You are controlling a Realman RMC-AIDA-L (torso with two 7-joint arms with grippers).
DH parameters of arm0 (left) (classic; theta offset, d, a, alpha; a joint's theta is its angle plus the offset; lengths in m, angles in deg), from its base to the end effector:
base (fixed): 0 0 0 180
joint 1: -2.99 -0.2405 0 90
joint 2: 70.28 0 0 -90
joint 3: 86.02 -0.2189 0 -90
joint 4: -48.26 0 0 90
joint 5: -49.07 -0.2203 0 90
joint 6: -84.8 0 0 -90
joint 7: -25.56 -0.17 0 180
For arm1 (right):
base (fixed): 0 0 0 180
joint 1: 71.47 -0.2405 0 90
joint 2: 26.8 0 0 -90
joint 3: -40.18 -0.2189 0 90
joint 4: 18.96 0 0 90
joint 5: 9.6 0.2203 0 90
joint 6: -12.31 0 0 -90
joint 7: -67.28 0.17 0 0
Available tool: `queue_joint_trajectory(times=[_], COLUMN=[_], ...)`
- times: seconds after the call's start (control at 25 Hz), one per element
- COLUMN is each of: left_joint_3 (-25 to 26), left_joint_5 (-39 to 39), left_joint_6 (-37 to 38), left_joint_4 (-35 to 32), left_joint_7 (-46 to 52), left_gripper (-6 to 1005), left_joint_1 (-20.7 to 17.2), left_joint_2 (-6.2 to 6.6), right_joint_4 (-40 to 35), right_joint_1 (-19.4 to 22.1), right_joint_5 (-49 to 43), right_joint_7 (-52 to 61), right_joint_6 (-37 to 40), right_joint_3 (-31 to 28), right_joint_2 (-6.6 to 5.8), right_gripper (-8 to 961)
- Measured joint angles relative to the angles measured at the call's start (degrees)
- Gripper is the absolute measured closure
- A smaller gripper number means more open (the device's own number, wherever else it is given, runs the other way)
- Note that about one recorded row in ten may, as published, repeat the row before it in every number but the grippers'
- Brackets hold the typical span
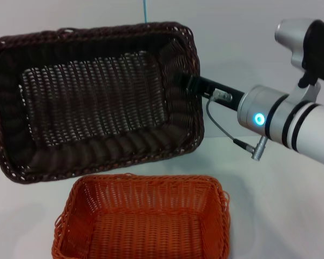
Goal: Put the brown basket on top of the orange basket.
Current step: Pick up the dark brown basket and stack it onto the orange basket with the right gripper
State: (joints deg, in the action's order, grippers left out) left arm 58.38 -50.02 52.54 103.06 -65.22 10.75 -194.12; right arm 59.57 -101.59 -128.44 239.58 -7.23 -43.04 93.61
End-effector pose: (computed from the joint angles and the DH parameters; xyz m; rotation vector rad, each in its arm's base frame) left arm -0.4309 0.3022 0.1472 -1.3356 -1.0668 -0.2710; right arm 0.0190 0.4261 -0.0023 -1.0877 -1.9239 -0.7498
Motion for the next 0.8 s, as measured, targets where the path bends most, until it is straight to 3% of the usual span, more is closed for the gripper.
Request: queue_joint_trajectory(times=[0.2, 0.4, 0.64, 0.8], left_joint_3=[0.0, 0.0, 0.0, 0.0], left_joint_5=[-0.1, -0.1, -0.1, -0.1], left_joint_6=[0.0, 0.0, 0.0, 0.0], left_joint_4=[0.2, 0.3, 0.3, 0.3], left_joint_7=[0.0, 0.0, 0.0, 0.0], left_gripper=[140, 140, 140, 140], left_joint_1=[0.0, 0.0, -0.2, -0.2], left_joint_2=[0.0, 0.0, 0.0, 0.0], right_joint_4=[-1.1, -0.4, 0.3, 1.4], right_joint_1=[1.0, 3.6, 4.8, 6.4], right_joint_5=[3.5, 7.2, 8.6, 9.1], right_joint_7=[-0.1, -0.2, -0.3, -0.3], right_joint_6=[-0.1, 6.4, 8.7, 14.4], right_joint_3=[1.1, 7.1, 8.3, 12.4], right_joint_2=[-0.18, -0.25, -0.39, -0.38], right_gripper=[820, 820, 820, 820])
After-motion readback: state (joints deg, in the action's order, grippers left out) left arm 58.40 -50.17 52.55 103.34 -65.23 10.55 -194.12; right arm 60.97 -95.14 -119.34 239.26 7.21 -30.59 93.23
